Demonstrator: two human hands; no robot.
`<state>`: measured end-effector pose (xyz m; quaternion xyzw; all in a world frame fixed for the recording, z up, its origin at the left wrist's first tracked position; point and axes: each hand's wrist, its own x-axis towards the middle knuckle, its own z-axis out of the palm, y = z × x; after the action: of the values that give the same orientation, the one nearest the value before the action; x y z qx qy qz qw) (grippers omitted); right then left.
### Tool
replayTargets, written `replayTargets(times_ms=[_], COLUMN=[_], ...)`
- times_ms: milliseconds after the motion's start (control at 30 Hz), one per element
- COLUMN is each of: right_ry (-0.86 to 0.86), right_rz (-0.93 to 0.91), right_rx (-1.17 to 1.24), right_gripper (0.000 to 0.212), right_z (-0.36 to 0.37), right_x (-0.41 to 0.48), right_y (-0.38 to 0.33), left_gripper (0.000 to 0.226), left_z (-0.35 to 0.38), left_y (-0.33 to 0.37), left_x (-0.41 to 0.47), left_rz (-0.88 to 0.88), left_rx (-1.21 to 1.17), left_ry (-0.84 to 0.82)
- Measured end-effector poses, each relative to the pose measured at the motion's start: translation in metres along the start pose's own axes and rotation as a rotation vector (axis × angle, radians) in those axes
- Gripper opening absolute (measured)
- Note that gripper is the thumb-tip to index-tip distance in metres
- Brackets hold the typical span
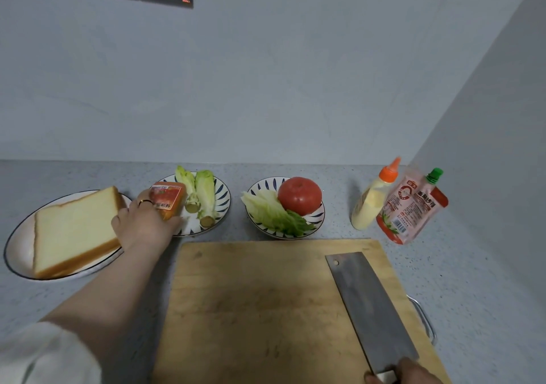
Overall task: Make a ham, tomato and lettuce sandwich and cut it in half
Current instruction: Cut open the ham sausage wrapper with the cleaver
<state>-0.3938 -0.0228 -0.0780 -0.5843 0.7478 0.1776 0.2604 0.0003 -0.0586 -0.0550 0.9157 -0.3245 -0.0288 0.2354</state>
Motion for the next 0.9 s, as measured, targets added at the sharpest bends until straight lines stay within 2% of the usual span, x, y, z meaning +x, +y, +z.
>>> replayTargets(times_ms=[67, 133, 200, 300, 367, 433, 500, 533, 600, 667, 767, 900], right_ry=[-0.081, -0.067, -0.035, 0.192, 0.274, 0.293, 0.278, 0.297, 0.349, 0.234, -0.054, -0.141], right_rz=[-0.013, -0.041, -0.163, -0.288, -0.251, -0.229, -0.239, -0.258, -0.333, -0.453, -0.565, -0.622], right_rx=[0.005, -0.002, 0.13, 0.228, 0.313, 0.299, 0.35, 0.459, 0.719, 0.771, 0.778, 0.684], right_gripper=[0.056, 0.055, 0.059, 0.049, 0.045, 0.043, 0.029, 0.019, 0.026, 0.021, 0.019, 0.013], right_z=[0.002, 0.0, -0.001, -0.014, -0.024, -0.026, -0.027, -0.03, -0.037, -0.044, -0.046, -0.034], right_x=[0.005, 0.011, 0.012, 0.013, 0.003, -0.007, -0.014, -0.02, -0.034, -0.05, -0.066, -0.072], right_y=[0.004, 0.009, 0.02, 0.02, 0.012, 0.011, 0.011, 0.009, 0.01, 0.009, 0.002, -0.005], left_gripper=[0.07, 0.067, 0.068, 0.074, 0.073, 0.075, 0.074, 0.073, 0.072, 0.072, 0.07, 0.07], left_z=[-0.004, -0.013, -0.024, -0.036, -0.039, -0.039, -0.038, -0.038, -0.036, -0.035, -0.031, -0.021], left_y=[0.002, 0.007, 0.013, 0.019, 0.02, 0.022, 0.022, 0.02, 0.016, 0.011, 0.002, -0.01], left_x=[-0.005, -0.011, -0.023, -0.048, -0.069, -0.09, -0.113, -0.124, -0.146, -0.168, -0.192, -0.214], left_rz=[0.035, 0.082, 0.148, 0.249, 0.277, 0.302, 0.347, 0.377, 0.452, 0.523, 0.579, 0.603], left_rx=[-0.035, -0.087, -0.153, -0.251, -0.32, -0.353, -0.394, -0.419, -0.451, -0.442, -0.41, -0.362], left_ry=[0.041, 0.073, 0.074, -0.001, -0.081, -0.153, -0.194, -0.215, -0.26, -0.283, -0.342, -0.416])
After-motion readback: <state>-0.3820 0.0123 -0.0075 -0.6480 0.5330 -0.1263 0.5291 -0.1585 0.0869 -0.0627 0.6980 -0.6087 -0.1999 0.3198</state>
